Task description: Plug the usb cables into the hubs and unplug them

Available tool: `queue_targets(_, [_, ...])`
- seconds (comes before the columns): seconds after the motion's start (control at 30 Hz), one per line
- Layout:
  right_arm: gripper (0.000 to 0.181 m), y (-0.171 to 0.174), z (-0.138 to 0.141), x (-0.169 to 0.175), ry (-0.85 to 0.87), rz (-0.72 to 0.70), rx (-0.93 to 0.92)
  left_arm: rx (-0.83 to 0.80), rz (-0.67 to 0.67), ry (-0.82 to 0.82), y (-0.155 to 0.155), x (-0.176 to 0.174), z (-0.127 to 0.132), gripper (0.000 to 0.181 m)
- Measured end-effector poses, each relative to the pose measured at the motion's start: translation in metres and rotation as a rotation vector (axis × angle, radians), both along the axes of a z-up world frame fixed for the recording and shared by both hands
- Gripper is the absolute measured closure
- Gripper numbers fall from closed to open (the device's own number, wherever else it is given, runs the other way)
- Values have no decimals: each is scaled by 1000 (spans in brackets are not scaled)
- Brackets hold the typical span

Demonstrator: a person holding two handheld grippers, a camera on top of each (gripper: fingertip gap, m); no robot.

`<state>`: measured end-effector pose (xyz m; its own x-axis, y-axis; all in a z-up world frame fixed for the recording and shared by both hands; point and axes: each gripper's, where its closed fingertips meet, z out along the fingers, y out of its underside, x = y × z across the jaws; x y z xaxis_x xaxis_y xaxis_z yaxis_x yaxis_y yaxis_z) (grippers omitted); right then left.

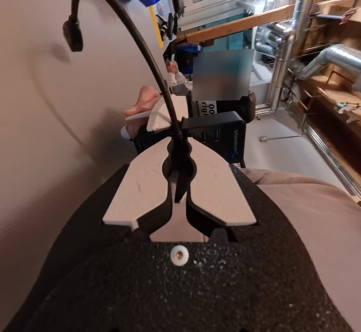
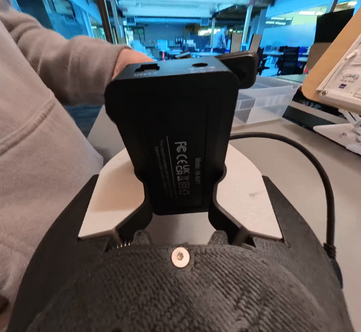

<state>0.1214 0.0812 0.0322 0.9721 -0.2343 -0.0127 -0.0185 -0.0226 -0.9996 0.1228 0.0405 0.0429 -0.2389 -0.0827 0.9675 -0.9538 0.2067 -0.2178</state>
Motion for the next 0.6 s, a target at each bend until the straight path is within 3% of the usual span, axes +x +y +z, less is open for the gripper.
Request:
queue_targets(0.03, [107, 1, 4, 1, 1, -4, 19, -2, 12, -16, 1, 2, 3, 172])
queue_targets(0.4, [107, -5, 12, 5, -57, -66, 13, 78, 73, -107, 5, 1, 9, 168])
queue_targets(0.6, [107, -6, 14, 4, -71, -66, 13, 37, 56, -107, -2, -6, 11, 173])
